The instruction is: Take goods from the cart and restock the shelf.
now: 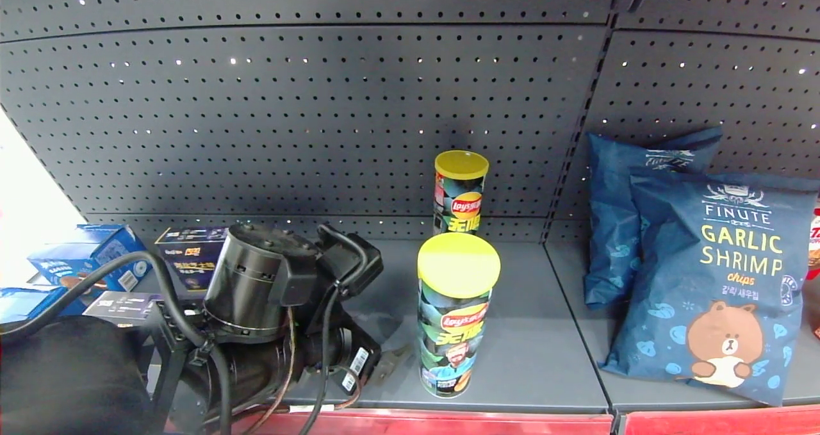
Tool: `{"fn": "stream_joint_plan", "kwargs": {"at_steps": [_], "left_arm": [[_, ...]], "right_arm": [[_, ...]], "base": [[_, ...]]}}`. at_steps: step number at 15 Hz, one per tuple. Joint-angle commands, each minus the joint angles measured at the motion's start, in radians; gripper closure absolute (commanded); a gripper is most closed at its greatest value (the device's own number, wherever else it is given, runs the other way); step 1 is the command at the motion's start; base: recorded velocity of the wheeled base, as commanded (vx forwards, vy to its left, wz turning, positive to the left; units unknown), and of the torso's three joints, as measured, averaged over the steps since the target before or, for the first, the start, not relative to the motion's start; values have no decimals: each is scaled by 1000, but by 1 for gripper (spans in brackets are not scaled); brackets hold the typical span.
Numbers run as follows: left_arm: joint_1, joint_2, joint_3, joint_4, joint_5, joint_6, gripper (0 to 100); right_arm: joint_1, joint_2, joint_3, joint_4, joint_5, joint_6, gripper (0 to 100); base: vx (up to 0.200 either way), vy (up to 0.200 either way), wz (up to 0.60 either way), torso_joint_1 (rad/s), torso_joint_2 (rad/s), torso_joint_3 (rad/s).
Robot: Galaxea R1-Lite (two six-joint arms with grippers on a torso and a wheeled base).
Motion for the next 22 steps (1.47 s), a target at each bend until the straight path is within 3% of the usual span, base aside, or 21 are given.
{"fn": "stream_joint_plan", "kwargs": {"at_steps": [1, 3, 11, 22], "left_arm": [[0, -24, 13, 5, 3, 12, 0], [-5, -81, 45, 3, 1, 55, 0], [-46, -87, 14, -7, -5, 51, 0], [-29, -10, -53, -9, -2, 48, 0]], "right_arm": [[0, 1, 0, 0, 0, 0, 0], [0, 1, 0, 0, 0, 0, 0], [0, 1, 0, 0, 0, 0, 0], [0, 1, 0, 0, 0, 0, 0]], "base": [[0, 0, 0, 0, 0, 0], [0, 0, 0, 0, 0, 0], [0, 0, 0, 0, 0, 0], [0, 0, 0, 0, 0, 0]]}}
